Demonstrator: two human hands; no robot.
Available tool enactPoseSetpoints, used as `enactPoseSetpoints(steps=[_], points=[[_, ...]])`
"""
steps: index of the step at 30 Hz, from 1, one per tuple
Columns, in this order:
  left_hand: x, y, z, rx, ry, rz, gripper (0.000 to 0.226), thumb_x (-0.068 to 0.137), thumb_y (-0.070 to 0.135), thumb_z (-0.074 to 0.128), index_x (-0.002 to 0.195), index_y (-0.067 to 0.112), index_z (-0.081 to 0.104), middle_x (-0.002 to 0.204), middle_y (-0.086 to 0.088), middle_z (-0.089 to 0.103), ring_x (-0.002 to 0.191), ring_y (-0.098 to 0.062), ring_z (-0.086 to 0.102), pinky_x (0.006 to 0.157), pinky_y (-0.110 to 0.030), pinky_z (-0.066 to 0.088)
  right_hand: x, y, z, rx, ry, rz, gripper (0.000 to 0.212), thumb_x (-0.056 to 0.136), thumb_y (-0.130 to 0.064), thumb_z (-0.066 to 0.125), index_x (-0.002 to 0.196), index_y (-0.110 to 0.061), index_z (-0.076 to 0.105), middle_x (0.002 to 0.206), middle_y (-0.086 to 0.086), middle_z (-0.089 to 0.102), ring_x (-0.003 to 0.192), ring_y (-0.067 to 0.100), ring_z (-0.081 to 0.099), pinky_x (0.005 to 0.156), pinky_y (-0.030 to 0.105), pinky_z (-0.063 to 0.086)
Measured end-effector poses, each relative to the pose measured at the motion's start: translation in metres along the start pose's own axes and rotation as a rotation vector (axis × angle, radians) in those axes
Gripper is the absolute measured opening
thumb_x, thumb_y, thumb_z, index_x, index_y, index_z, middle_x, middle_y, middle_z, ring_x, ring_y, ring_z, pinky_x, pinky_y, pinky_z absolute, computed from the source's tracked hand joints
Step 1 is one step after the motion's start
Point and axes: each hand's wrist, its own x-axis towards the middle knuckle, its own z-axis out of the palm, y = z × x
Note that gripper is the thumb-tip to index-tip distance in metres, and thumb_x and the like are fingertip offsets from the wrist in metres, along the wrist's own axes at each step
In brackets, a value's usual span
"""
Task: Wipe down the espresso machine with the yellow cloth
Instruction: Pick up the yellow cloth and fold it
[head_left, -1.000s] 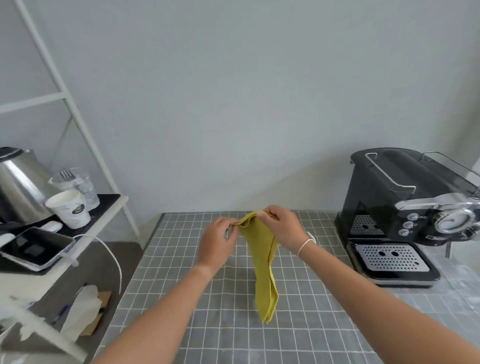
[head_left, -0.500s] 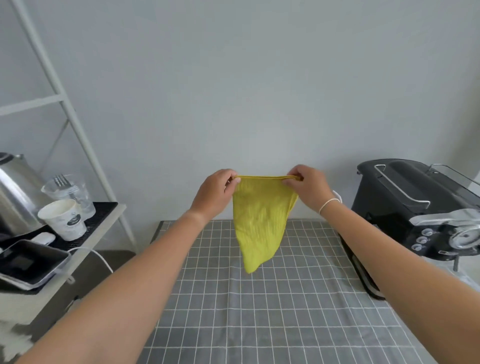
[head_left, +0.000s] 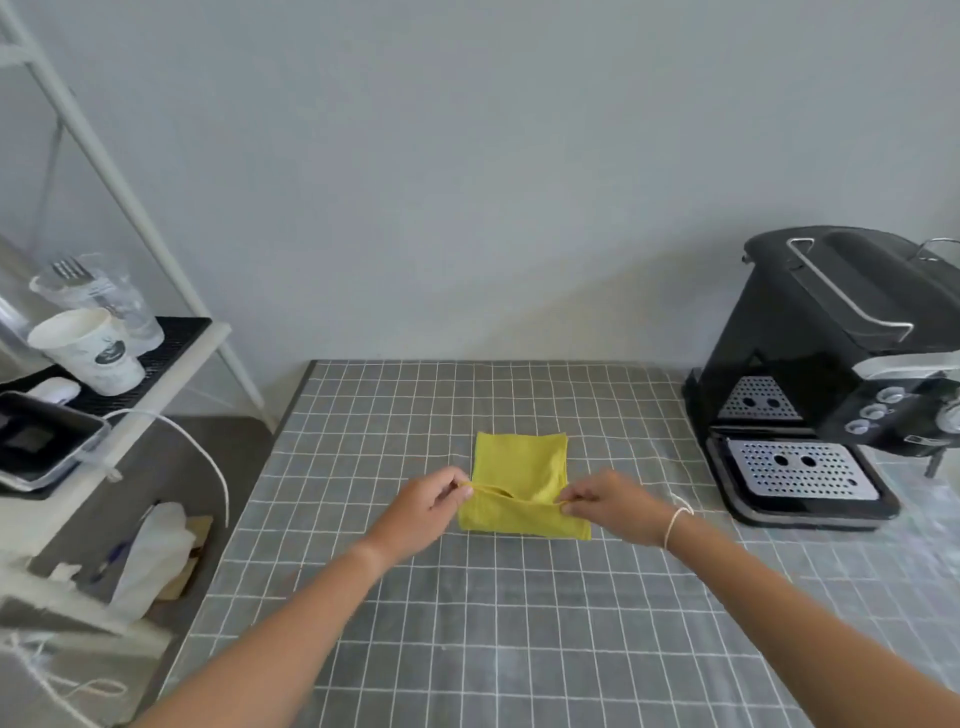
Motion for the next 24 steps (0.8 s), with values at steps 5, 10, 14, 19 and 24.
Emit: enactPoseSetpoints(steps=[5,10,14,19,24], points=[[-0.028,-0.011,0.027,-0.18,-0.09,-0.14,0.02,0.096,0.026,0.045,0.08,0.022,0.057,0.072,0.001,0.049,0.069,-0.01,0.047,0.07,-0.023,0.037,-0.011,0.013,0.016,0.279,-0.294,0.149,0.009,0.09,-0.013,0.058,0.094,-0.016,0.066,0.083,0.003,0.061,0.06,0.006,0.063,0.065,0.015,0.055],[0.001,-0.013,0.045,-0.268,-0.032,-0.262,0.021,0.097,0.03,0.042,0.088,0.02,0.059,0.073,0.003,0.049,0.07,-0.01,0.046,0.066,-0.02,0.037,0.014,0.028,0.014,0.27,-0.238,0.218,0.018,0.092,-0.013,0.056,0.109,-0.014,0.062,0.087,0.0,0.06,0.073,0.017,0.064,0.071,0.023,0.058],[0.034,-0.002,0.039,-0.356,0.157,-0.313,0.023,0.098,0.027,0.039,0.095,0.014,0.058,0.069,0.003,0.045,0.062,-0.011,0.042,0.057,-0.02,0.035,0.042,0.021,0.002,0.356,0.097,0.198,0.026,0.093,-0.006,0.051,0.117,-0.012,0.058,0.081,-0.001,0.054,0.066,0.009,0.055,0.06,0.016,0.051],[0.063,-0.007,0.045,-0.32,0.285,-0.392,0.04,0.098,0.027,0.04,0.136,0.017,0.04,0.118,-0.001,0.057,0.097,-0.01,0.055,0.079,-0.023,0.041,0.077,0.04,0.005,0.372,0.403,0.24,0.044,0.09,-0.001,0.049,0.131,-0.015,0.051,0.121,0.006,0.058,0.101,0.02,0.056,0.075,0.023,0.046],[0.051,-0.026,0.061,-0.19,0.249,-0.436,0.045,0.095,0.018,0.048,0.139,0.017,0.038,0.133,-0.007,0.053,0.112,-0.019,0.055,0.084,-0.023,0.042,0.063,0.054,0.042,0.095,0.376,0.205,0.037,0.091,-0.001,0.045,0.125,-0.009,0.056,0.127,0.008,0.055,0.113,0.024,0.053,0.094,0.027,0.04]])
